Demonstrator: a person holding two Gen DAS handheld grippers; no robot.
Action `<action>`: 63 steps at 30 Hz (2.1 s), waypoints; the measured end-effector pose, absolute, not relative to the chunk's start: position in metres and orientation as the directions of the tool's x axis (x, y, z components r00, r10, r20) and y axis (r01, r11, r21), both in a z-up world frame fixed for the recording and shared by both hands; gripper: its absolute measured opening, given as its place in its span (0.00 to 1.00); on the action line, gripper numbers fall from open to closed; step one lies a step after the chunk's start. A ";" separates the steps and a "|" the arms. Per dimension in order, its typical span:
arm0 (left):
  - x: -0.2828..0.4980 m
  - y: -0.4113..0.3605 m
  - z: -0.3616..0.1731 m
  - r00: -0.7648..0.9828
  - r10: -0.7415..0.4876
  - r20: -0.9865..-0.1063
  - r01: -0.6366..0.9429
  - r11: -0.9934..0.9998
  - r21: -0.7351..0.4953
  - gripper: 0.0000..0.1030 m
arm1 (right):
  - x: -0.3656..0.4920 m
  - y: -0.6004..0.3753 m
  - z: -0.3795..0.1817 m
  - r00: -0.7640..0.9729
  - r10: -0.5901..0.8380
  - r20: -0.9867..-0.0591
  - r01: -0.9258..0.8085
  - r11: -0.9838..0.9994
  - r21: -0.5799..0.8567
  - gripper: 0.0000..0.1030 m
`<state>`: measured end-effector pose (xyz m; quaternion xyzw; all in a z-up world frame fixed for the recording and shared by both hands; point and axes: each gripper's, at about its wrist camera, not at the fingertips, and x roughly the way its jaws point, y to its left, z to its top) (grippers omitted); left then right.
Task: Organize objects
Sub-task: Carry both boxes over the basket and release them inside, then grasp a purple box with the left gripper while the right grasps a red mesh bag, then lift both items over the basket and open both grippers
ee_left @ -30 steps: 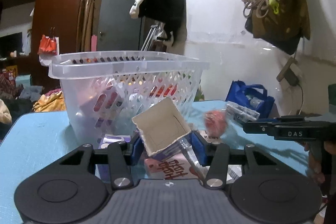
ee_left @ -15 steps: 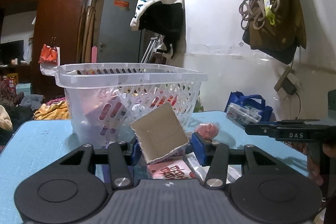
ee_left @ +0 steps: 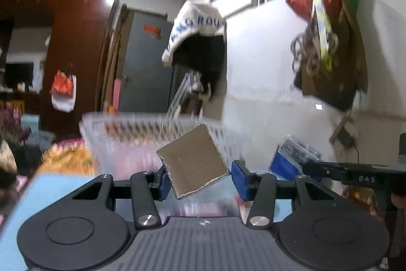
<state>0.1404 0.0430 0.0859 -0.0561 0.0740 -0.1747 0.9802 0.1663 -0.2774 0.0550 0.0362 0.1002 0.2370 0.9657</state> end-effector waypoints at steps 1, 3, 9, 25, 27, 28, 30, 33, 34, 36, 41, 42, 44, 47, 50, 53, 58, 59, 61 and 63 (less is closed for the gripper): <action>0.145 0.043 0.101 0.930 -0.349 -0.115 0.335 0.934 -0.127 0.51 | 0.167 -0.270 0.068 0.869 0.467 -0.165 -0.457 0.884 0.100 0.34; 0.163 0.041 0.129 0.936 -0.333 -0.113 0.324 0.941 -0.097 0.51 | 0.177 -0.249 0.099 0.867 0.473 -0.155 -0.472 0.880 0.046 0.34; 0.253 0.041 0.157 0.904 -0.303 -0.303 0.271 0.952 -0.144 0.55 | 0.250 -0.189 0.137 0.845 0.466 -0.262 -0.488 0.872 -0.021 0.35; 0.173 0.061 0.102 0.919 -0.250 -0.305 0.245 0.968 -0.056 0.89 | 0.240 -0.242 0.079 0.840 0.390 -0.378 -0.408 0.912 0.033 0.97; 0.175 0.063 0.086 0.904 -0.257 -0.341 0.249 0.966 -0.069 0.89 | 0.258 -0.241 0.059 0.799 0.372 -0.472 -0.407 0.913 0.032 0.59; 0.177 0.064 0.080 0.896 -0.261 -0.360 0.251 0.965 -0.075 0.89 | 0.266 -0.239 0.050 0.777 0.368 -0.510 -0.407 0.913 0.038 0.53; 0.185 0.063 0.069 0.880 -0.257 -0.400 0.251 0.966 -0.068 0.89 | 0.273 -0.233 0.036 0.749 0.379 -0.544 -0.414 0.908 0.062 0.51; 0.195 0.061 0.055 0.861 -0.233 -0.451 0.240 0.970 -0.044 0.89 | 0.278 -0.223 0.031 0.731 0.400 -0.553 -0.432 0.898 0.080 0.52; 0.195 0.061 0.051 0.856 -0.233 -0.462 0.239 0.970 -0.046 0.89 | 0.279 -0.222 0.030 0.728 0.401 -0.556 -0.433 0.898 0.080 0.52; 0.200 0.060 0.043 0.843 -0.239 -0.483 0.245 0.968 -0.052 0.89 | 0.282 -0.217 0.028 0.711 0.407 -0.573 -0.445 0.892 0.080 0.55; 0.208 0.058 0.032 0.821 -0.220 -0.527 0.232 0.972 -0.044 0.89 | 0.280 -0.223 0.022 0.724 0.391 -0.569 -0.429 0.900 0.072 0.49; 0.208 0.057 0.032 0.820 -0.215 -0.530 0.228 0.973 -0.042 0.88 | 0.278 -0.224 0.021 0.732 0.388 -0.561 -0.425 0.903 0.070 0.48; 0.207 0.055 0.033 0.829 -0.201 -0.522 0.219 0.975 -0.028 0.88 | 0.273 -0.226 0.021 0.758 0.375 -0.534 -0.408 0.911 0.061 0.48; 0.209 0.047 0.031 0.823 -0.169 -0.541 0.215 0.976 0.022 0.62 | 0.262 -0.233 0.025 0.785 0.398 -0.474 -0.408 0.909 0.086 0.48; 0.208 0.049 0.032 0.824 -0.203 -0.530 0.236 0.972 -0.004 0.41 | 0.253 -0.239 0.029 0.807 0.412 -0.423 -0.407 0.907 0.106 0.48; 0.199 0.059 0.036 0.853 -0.226 -0.470 0.227 0.972 -0.054 0.41 | 0.250 -0.243 0.030 0.813 0.416 -0.408 -0.403 0.907 0.121 0.48; 0.180 0.072 0.041 0.900 -0.247 -0.359 0.230 0.969 -0.091 0.41 | 0.245 -0.244 0.032 0.821 0.427 -0.381 -0.409 0.903 0.129 0.48; 0.177 0.073 0.043 0.905 -0.257 -0.339 0.239 0.966 -0.096 0.41 | 0.245 -0.244 0.032 0.823 0.425 -0.376 -0.407 0.904 0.130 0.48; 0.171 0.072 0.045 0.915 -0.271 -0.299 0.255 0.963 -0.092 0.41 | 0.244 -0.244 0.032 0.827 0.424 -0.370 -0.408 0.905 0.124 0.48; 0.170 0.069 0.047 0.921 -0.271 -0.280 0.260 0.963 -0.077 0.41 | 0.242 -0.243 0.032 0.830 0.424 -0.361 -0.410 0.904 0.119 0.48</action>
